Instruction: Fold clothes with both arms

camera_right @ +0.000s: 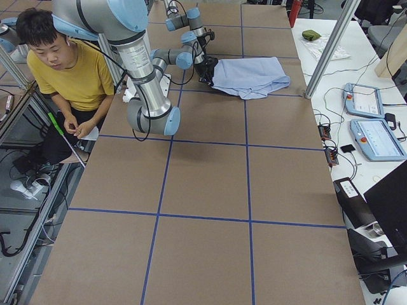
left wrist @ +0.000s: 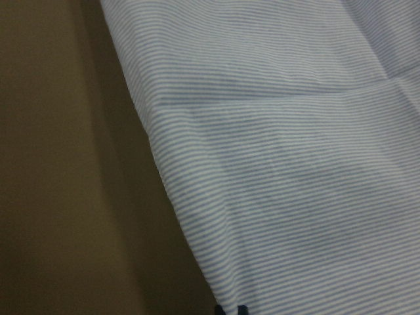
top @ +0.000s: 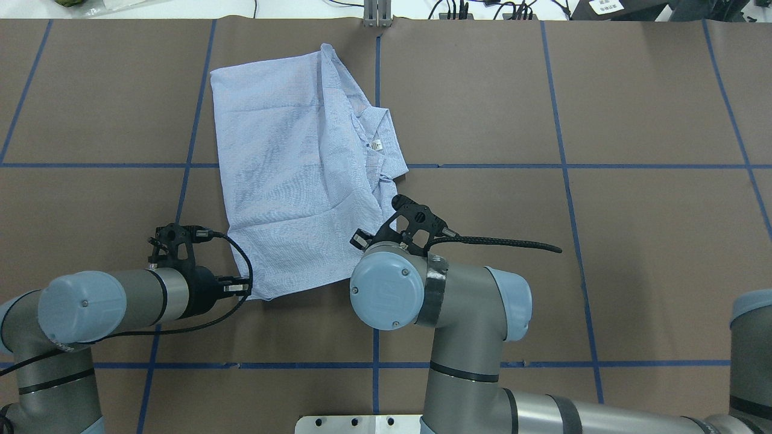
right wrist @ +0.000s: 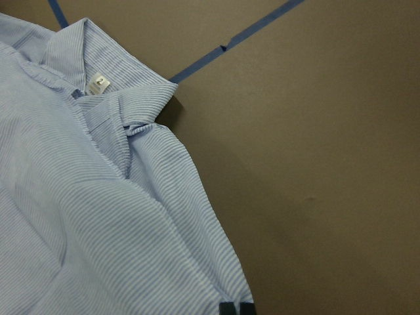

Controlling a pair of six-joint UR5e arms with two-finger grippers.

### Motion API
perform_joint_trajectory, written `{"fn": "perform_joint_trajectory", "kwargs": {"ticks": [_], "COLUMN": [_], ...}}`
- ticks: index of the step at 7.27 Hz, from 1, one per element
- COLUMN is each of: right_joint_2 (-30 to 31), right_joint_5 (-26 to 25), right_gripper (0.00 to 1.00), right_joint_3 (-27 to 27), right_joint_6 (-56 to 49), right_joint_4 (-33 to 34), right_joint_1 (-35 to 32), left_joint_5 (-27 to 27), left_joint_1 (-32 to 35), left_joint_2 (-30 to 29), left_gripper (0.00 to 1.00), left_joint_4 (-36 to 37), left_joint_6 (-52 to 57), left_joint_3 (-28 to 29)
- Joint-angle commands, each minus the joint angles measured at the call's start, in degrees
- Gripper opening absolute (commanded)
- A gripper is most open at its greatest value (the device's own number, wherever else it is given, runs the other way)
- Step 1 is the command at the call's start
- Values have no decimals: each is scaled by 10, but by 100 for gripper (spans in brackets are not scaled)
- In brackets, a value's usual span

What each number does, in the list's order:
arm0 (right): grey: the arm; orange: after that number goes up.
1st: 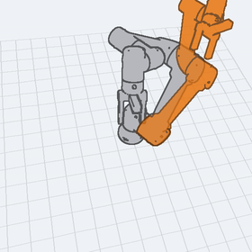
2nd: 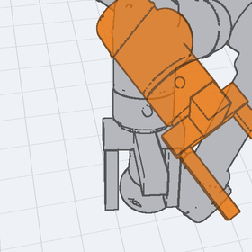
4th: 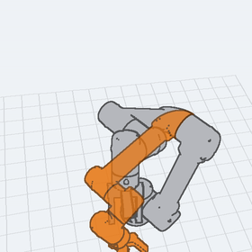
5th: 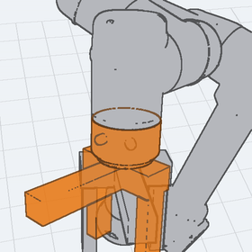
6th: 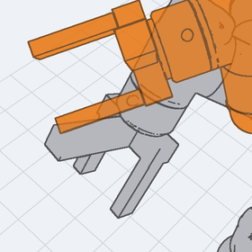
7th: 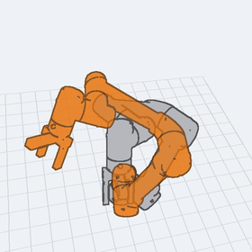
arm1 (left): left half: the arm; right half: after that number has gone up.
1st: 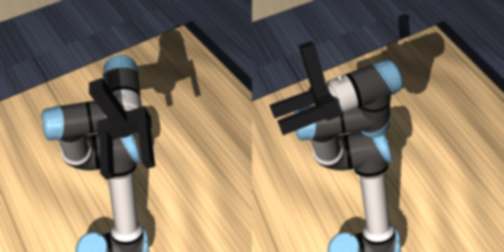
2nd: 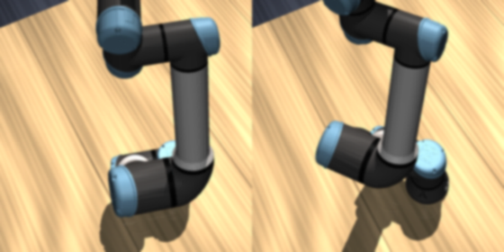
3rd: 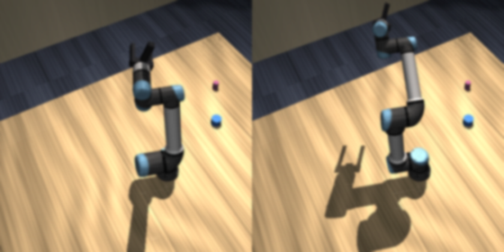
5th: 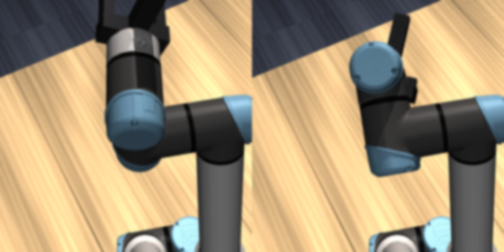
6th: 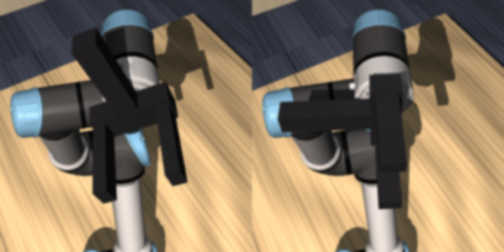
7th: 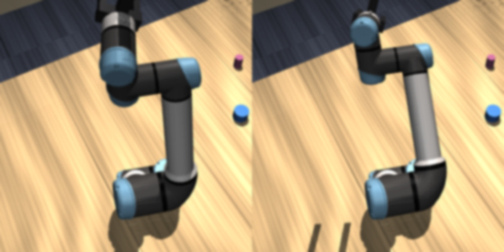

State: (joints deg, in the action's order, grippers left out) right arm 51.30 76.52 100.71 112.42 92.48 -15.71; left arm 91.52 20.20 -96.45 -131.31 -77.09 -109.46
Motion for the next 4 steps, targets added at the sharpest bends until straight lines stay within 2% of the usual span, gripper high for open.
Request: {"fn": "perform_joint_trajectory", "kwargs": {"ticks": [1, 2, 4], "right_joint_2": [79, 108, 179], "right_joint_5": [1, -7, -61], "right_gripper": [0, 0, 0], "right_joint_3": [95, 150, 279], "right_joint_6": [-1, -2, 5], "right_joint_4": [2, 15, 69], "right_joint_1": [0, 12, 84], "left_joint_5": [30, 32, 30], "left_joint_1": [-4, -13, -54], "left_joint_2": [-37, -56, -55], "left_gripper": [0, 0, 0], "left_joint_4": [1, 1, 1], "left_joint_6": [-2, -4, -20], "left_joint_3": [-46, -61, -108]}}
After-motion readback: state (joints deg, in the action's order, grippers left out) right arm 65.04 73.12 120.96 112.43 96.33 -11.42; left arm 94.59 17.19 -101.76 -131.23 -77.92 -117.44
